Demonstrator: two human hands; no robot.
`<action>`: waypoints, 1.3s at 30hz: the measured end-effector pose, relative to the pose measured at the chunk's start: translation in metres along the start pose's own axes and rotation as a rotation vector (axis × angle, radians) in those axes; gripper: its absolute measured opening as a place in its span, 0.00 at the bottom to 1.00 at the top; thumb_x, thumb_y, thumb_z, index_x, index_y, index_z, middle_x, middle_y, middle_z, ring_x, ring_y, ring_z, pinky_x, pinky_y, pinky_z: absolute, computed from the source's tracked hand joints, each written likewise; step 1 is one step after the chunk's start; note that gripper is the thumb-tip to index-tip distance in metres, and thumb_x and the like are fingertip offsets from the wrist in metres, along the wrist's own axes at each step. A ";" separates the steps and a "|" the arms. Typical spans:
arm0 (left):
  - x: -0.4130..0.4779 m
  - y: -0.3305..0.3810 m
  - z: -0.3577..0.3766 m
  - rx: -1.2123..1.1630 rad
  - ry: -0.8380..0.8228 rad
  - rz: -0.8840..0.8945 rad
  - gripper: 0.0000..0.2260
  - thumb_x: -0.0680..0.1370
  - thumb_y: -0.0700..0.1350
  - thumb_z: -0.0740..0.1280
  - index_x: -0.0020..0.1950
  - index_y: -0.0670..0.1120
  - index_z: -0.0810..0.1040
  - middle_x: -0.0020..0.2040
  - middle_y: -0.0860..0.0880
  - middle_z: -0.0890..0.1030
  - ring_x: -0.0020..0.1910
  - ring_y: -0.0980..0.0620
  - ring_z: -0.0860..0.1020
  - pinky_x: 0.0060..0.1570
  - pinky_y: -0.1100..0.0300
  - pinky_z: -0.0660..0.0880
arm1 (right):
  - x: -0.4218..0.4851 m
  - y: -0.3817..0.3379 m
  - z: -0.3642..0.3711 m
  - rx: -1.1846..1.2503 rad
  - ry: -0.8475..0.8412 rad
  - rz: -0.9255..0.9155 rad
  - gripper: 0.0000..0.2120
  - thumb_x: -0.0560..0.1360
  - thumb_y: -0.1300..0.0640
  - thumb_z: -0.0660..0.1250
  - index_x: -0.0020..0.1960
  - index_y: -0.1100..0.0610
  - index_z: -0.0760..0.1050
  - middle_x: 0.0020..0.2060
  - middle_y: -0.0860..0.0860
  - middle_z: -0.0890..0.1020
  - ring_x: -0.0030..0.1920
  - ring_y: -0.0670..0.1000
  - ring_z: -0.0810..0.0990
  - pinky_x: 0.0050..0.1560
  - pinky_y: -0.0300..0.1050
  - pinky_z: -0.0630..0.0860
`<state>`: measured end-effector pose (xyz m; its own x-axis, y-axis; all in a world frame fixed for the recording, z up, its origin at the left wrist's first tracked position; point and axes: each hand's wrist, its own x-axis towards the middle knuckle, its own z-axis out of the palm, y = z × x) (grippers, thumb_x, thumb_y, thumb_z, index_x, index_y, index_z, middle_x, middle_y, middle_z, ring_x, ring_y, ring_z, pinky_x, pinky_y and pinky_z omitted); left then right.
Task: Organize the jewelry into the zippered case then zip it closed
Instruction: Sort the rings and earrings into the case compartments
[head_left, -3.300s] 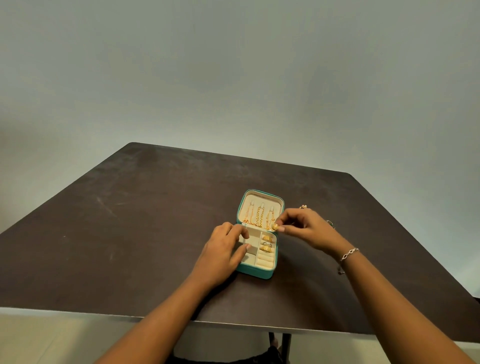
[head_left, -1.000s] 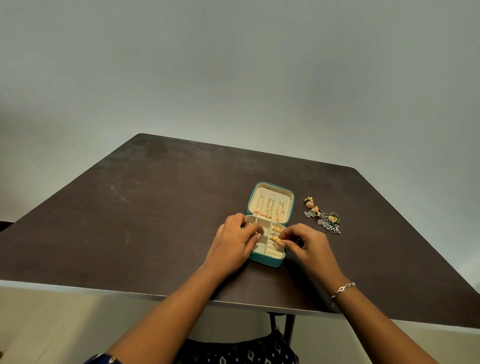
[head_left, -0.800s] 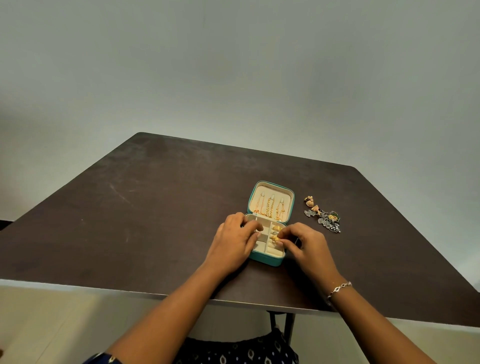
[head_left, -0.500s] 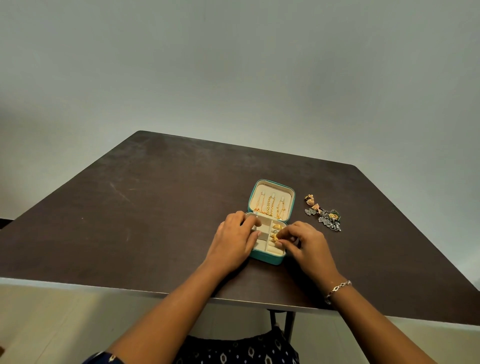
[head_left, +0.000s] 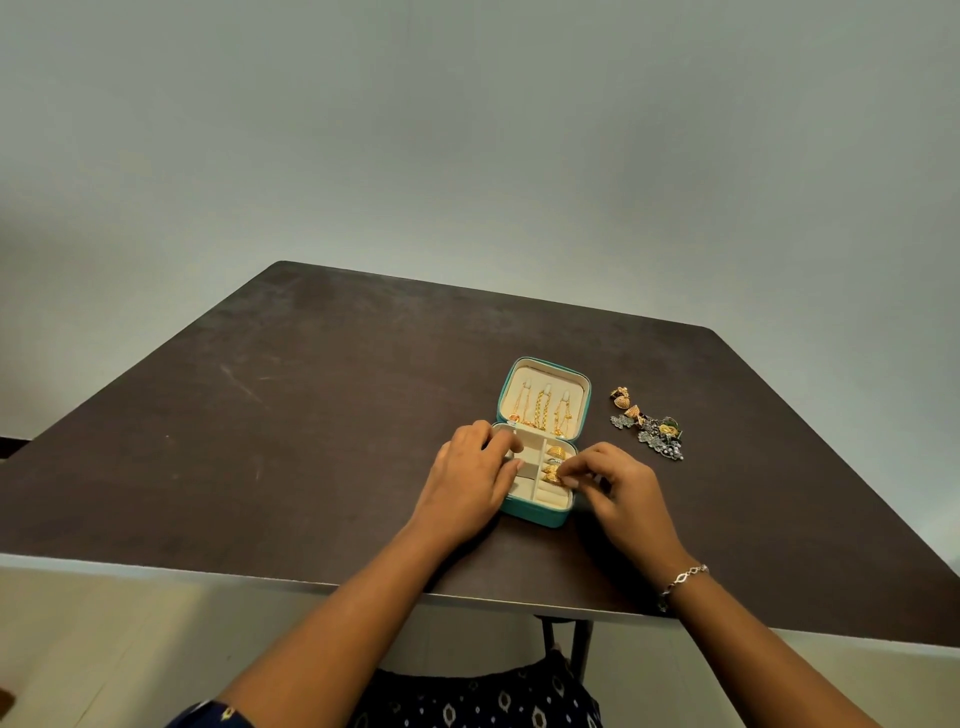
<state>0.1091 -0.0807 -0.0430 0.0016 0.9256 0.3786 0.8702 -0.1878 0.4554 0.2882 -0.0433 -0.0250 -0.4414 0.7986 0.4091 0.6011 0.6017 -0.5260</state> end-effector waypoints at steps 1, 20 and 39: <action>0.000 0.000 0.000 0.005 0.001 0.002 0.12 0.80 0.51 0.54 0.61 0.51 0.69 0.57 0.51 0.69 0.57 0.56 0.67 0.54 0.62 0.66 | -0.001 0.000 0.000 0.029 0.025 0.002 0.09 0.71 0.69 0.68 0.44 0.56 0.81 0.42 0.48 0.79 0.46 0.44 0.77 0.45 0.30 0.72; -0.011 0.004 0.005 0.120 0.072 0.000 0.14 0.80 0.53 0.52 0.61 0.48 0.68 0.58 0.50 0.70 0.56 0.54 0.67 0.55 0.61 0.67 | -0.017 -0.001 0.013 -0.400 -0.057 -0.043 0.35 0.70 0.69 0.65 0.73 0.54 0.57 0.62 0.54 0.67 0.58 0.53 0.72 0.47 0.43 0.76; -0.010 0.004 0.005 0.125 0.077 -0.004 0.14 0.80 0.53 0.52 0.61 0.48 0.69 0.57 0.51 0.70 0.56 0.55 0.67 0.54 0.61 0.68 | -0.014 -0.015 0.009 -0.592 -0.316 0.059 0.36 0.77 0.58 0.58 0.75 0.49 0.37 0.62 0.55 0.62 0.59 0.52 0.65 0.57 0.44 0.68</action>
<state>0.1149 -0.0895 -0.0490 -0.0360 0.8972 0.4401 0.9246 -0.1372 0.3554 0.2795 -0.0634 -0.0292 -0.5159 0.8500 0.1069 0.8545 0.5194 -0.0065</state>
